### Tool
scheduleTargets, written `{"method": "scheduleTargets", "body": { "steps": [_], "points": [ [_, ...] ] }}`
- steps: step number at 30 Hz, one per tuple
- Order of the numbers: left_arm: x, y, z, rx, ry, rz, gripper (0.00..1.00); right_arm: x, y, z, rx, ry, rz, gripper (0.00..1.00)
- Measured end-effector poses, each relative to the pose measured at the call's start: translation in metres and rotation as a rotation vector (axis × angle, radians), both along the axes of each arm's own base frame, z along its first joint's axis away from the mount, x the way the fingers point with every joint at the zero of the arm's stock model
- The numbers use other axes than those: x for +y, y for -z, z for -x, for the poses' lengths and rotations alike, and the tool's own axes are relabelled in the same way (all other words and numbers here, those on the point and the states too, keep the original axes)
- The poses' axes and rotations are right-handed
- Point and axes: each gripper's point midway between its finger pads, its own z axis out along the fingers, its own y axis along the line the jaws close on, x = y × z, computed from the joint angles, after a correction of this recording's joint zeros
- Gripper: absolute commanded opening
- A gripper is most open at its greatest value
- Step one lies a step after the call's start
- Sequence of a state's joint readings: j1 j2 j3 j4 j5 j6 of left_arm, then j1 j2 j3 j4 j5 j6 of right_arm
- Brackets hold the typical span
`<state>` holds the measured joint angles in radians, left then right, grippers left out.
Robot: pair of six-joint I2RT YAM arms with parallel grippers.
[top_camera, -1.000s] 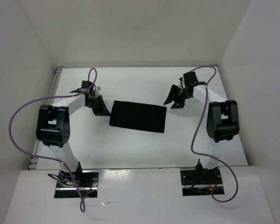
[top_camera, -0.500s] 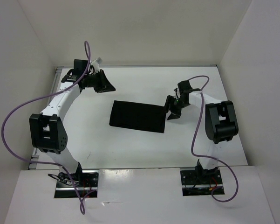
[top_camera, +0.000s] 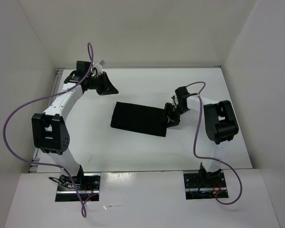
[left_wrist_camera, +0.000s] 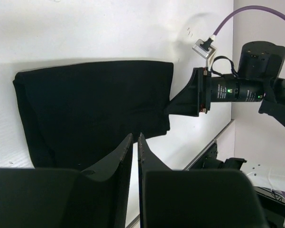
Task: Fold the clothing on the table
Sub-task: Fold the skirt
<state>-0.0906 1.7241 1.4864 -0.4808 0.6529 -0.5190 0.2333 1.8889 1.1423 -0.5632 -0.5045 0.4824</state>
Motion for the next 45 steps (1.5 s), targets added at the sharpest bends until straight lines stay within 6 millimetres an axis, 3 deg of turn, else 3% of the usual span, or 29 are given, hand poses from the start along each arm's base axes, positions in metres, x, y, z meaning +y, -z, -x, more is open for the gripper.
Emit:
{"method": "scheduleTargets", "body": {
  "steps": [12, 14, 19, 22, 23, 26, 27, 28, 33, 38, 45],
  "points": [
    [-0.001, 0.017, 0.000, 0.050, 0.007, -0.001, 0.16, -0.009, -0.001, 0.015, 0.016, 0.002, 0.045, 0.61],
    [-0.001, 0.019, 0.000, 0.052, 0.011, -0.004, 0.16, -0.009, 0.000, 0.019, 0.027, 0.000, 0.041, 0.67],
    [-0.001, 0.025, 0.000, 0.064, 0.018, -0.007, 0.16, -0.007, -0.001, 0.026, 0.038, -0.008, 0.024, 0.66],
    [-0.001, 0.030, 0.001, 0.074, 0.019, -0.008, 0.16, -0.006, 0.001, 0.026, 0.041, -0.009, 0.021, 0.56],
    [-0.001, 0.031, 0.002, 0.078, 0.018, -0.008, 0.16, -0.005, 0.002, 0.026, 0.044, -0.011, 0.015, 0.45],
    [0.001, 0.036, 0.002, 0.089, 0.010, -0.018, 0.16, 0.001, 0.008, 0.027, 0.057, -0.019, -0.003, 0.24],
    [0.002, 0.037, 0.001, 0.090, 0.006, -0.024, 0.16, 0.003, 0.010, 0.028, 0.060, -0.023, -0.008, 0.07],
    [0.001, 0.039, 0.001, 0.091, 0.004, -0.034, 0.16, 0.006, 0.012, 0.027, 0.060, -0.030, -0.008, 0.00],
    [-0.003, 0.062, -0.004, 0.106, 0.008, -0.133, 0.16, 0.014, 0.012, 0.022, 0.062, -0.031, -0.019, 0.00],
    [-0.044, 0.090, -0.017, 0.081, 0.117, -0.240, 0.16, 0.005, 0.011, 0.011, 0.015, -0.062, 0.054, 0.00],
    [-0.091, 0.145, 0.005, 0.155, 0.237, -0.297, 0.16, -0.017, 0.008, 0.002, -0.017, -0.112, 0.197, 0.00]
  ]
}}
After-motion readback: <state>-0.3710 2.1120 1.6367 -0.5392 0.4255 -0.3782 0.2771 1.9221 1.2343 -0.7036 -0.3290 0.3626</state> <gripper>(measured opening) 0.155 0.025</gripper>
